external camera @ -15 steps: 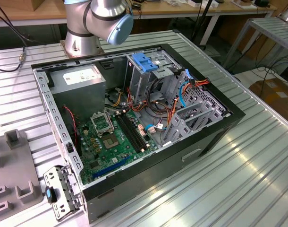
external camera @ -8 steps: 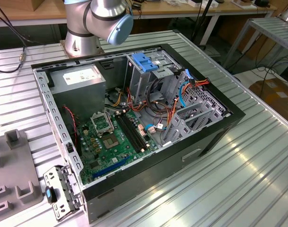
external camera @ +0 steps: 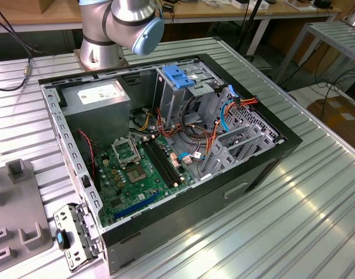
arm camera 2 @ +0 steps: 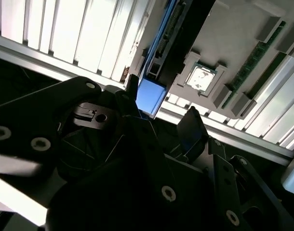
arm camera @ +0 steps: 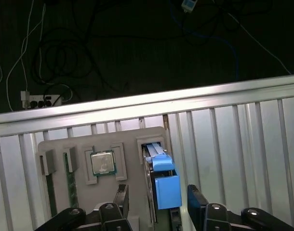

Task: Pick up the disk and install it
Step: 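Pick up the disk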

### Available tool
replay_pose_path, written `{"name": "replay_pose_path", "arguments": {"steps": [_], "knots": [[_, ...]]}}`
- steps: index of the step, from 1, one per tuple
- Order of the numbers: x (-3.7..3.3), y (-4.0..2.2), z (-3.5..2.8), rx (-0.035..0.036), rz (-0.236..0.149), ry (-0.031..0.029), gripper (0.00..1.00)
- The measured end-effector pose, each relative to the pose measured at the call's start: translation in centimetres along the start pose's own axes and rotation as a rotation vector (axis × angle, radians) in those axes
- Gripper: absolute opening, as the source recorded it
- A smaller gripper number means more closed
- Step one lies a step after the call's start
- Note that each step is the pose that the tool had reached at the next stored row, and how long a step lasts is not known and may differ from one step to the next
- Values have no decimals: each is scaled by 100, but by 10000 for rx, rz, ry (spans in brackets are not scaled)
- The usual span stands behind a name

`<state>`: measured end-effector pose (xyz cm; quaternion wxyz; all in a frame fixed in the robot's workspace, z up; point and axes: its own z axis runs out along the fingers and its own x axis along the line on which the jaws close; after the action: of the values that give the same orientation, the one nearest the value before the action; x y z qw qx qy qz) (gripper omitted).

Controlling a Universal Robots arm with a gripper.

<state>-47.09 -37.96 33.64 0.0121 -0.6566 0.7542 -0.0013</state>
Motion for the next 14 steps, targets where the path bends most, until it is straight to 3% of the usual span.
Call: {"name": "replay_pose_path", "arguments": {"steps": [14], "knots": [[-8,45,241,-1,-78,-5,60]]}}
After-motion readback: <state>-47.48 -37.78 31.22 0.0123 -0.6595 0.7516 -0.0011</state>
